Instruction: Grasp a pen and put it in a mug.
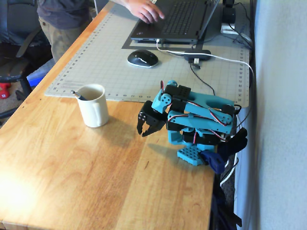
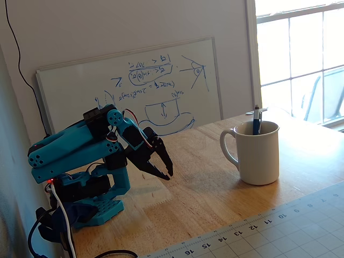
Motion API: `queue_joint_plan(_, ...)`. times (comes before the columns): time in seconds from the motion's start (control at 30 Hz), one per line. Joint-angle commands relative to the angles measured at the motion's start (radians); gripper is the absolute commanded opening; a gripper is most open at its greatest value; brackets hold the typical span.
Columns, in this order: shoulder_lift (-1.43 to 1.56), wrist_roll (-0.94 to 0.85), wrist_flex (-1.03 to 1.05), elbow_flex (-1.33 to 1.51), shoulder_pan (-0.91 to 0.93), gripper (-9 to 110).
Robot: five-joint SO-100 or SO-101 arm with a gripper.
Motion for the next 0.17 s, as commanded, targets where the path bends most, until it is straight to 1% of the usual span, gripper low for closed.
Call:
queue_joint_plan(0.0,0.023,0.002,-0.011,-0.009,-0.003,2)
queue_joint_plan(0.13,0.023,0.002,-0.011,-0.009,-0.003,2)
